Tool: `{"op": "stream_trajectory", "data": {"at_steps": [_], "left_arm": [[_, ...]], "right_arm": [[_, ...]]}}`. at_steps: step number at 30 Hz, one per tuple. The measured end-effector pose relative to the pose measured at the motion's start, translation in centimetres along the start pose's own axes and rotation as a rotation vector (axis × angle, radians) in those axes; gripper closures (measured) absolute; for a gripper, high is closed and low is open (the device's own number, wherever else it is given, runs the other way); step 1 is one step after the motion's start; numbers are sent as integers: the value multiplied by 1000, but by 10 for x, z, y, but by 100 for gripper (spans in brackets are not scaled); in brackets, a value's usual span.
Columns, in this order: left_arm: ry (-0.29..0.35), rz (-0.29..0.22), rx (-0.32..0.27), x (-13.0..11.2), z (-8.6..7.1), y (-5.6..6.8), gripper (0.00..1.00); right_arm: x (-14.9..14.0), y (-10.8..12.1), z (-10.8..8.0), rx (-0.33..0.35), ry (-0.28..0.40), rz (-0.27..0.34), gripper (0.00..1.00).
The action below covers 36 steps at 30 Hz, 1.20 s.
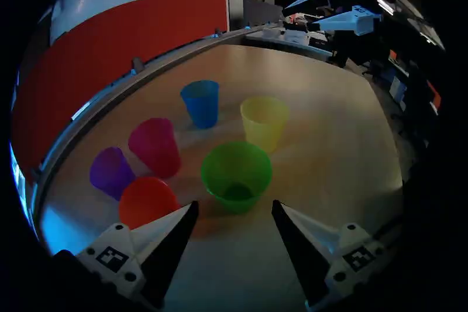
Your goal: Pour water
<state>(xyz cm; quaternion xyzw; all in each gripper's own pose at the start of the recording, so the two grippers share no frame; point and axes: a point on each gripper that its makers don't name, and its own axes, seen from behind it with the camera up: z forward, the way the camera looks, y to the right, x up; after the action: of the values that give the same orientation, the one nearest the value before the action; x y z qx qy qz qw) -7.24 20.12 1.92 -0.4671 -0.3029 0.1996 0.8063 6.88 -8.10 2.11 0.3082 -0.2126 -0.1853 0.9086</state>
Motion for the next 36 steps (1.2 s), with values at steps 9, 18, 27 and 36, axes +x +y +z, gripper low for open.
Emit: {"op": "stream_trajectory", "data": {"at_steps": [9, 18, 27, 36], "left_arm": [[-5, 11, -11, 8, 9, 4, 7], [-4, 9, -8, 17, 19, 2, 7], [3, 1, -9, 25, 28, 3, 7], [-8, -7, -1, 24, 31, 2, 11]], "right_arm": [[-5, 3, -1, -2, 0, 8, 0], [-7, 5, -2, -2, 1, 10, 0], [-9, 6, -3, -7, 0, 10, 0], [-11, 9, -4, -12, 0, 12, 0]]}}
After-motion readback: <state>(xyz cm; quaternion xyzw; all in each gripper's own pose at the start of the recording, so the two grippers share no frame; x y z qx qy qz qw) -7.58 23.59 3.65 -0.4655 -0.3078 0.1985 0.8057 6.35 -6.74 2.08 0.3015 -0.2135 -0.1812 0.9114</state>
